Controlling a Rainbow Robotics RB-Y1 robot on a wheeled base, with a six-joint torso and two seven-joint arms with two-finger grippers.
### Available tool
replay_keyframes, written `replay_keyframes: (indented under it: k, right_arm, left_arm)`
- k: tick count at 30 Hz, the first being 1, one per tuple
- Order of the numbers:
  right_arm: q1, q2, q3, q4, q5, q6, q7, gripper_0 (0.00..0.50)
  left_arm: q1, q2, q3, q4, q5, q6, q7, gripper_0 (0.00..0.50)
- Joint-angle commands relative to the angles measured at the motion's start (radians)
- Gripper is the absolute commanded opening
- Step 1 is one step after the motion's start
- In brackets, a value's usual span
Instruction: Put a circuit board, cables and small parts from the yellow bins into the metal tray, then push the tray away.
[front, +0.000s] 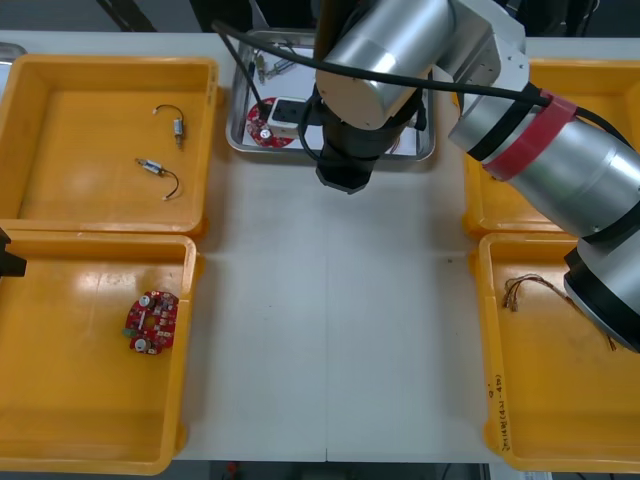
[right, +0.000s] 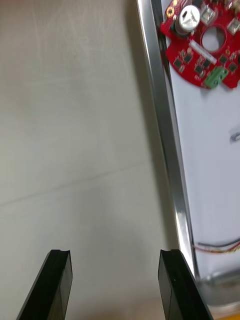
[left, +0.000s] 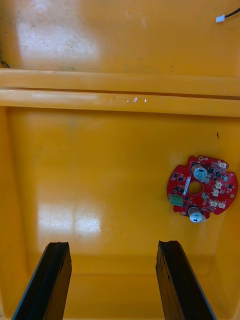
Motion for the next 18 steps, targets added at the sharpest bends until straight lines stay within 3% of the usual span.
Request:
replay_keyframes:
  k: [1,5,13,18]
  right_arm:
    - [0.094,-0.004,-0.143,-0.174,0.056,0.151,-0.114,0.5]
    - [0.177,-0.005,-0.237,-0.335,0.124,0.306,-0.207,0.5]
    - [0.309,-0.017,-0.389,-0.539,0.167,0.306,-0.405,0.5]
    - [0.401,-0.066,-0.459,-0.618,0.132,0.306,-0.536,0.5]
  left_arm:
    - [-0.02,0.03,0.028,-0.027,0.007,0.006,-0.039,0.5]
    - [-0.02,0.03,0.028,-0.027,0.007,0.006,-0.039,0.5]
    - [-0.02,0.03,0.028,-0.027,0.007,0.006,-0.039,0.5]
    - [-0.02,0.03,0.028,-0.027,0.007,0.006,-0.039,0.5]
